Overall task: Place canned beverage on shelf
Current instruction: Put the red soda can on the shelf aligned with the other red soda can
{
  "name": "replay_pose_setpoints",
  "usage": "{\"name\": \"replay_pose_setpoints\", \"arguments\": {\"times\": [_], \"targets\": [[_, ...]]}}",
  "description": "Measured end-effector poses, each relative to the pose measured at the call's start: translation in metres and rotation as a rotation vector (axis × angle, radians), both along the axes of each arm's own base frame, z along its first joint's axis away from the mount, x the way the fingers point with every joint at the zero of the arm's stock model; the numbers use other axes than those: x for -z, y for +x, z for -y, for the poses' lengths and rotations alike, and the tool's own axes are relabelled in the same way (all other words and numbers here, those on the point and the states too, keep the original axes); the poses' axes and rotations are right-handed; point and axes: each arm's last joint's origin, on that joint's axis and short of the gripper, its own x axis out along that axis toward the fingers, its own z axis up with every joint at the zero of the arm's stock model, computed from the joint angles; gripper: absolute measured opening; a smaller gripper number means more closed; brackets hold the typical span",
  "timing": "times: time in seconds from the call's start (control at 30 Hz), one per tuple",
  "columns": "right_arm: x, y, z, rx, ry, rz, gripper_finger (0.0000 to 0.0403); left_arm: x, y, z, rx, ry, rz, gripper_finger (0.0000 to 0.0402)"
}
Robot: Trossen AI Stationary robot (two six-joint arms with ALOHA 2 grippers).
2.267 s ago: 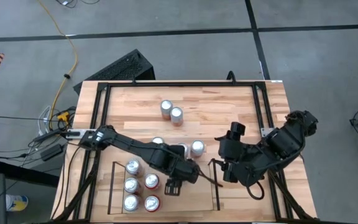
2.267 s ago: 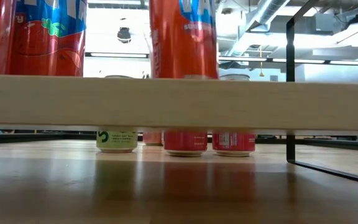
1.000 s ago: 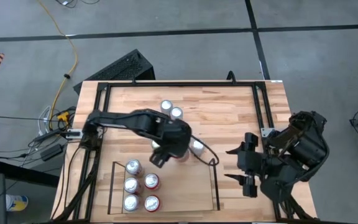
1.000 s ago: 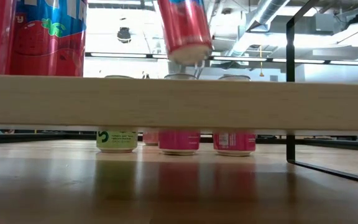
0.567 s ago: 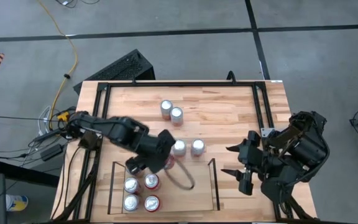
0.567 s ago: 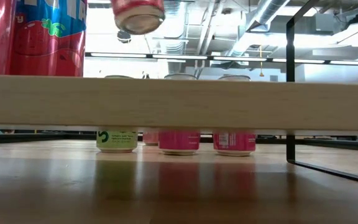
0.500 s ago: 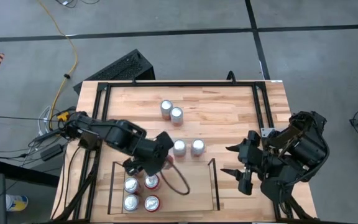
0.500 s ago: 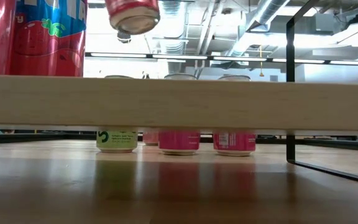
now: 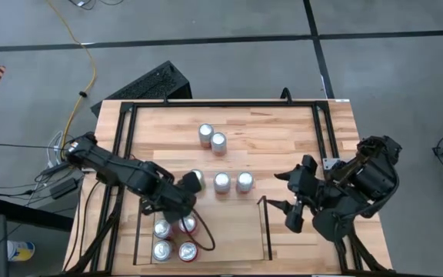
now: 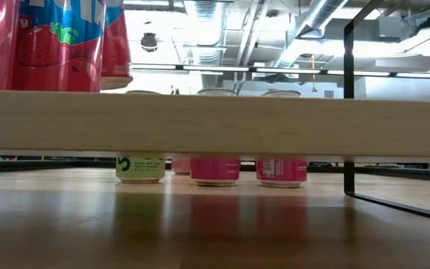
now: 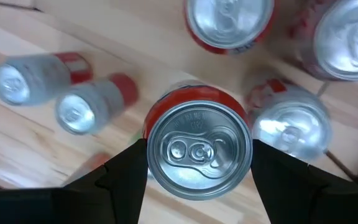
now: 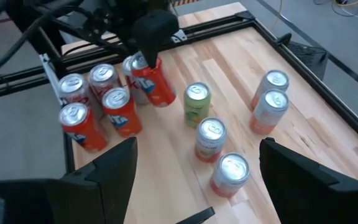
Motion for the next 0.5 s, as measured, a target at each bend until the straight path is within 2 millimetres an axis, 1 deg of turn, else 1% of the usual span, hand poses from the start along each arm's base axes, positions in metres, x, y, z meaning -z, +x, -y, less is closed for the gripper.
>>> {"name": "replay_pose_setpoints", "arguments": {"times": [0.07, 0.17, 0.27, 0.5], "targets": [[0.0, 0.0021, 0.0028, 0.012, 0.0, 0.0, 0.031, -0.0004, 0.0011, -0.0042, 0.004, -0.015, 0.028, 0.0237], [0.0001, 0.0045, 0.0057, 0.025, -0.001, -0.001, 0.031, 0.0009, 0.0007, -0.0083, 0.006, -0.069, 0.009, 0.0238], [0.0002, 0.0062, 0.0081, 0.033, -0.004, -0.002, 0.031, 0.0036, 0.0023, -0.0081, 0.01, -0.103, -0.009, 0.0238], [0.0001, 0.0065, 0.0083, 0.011, -0.035, -0.014, 0.031, 0.0031, 0.0066, -0.0062, 0.033, -0.113, 0.027, 0.0238]]}}
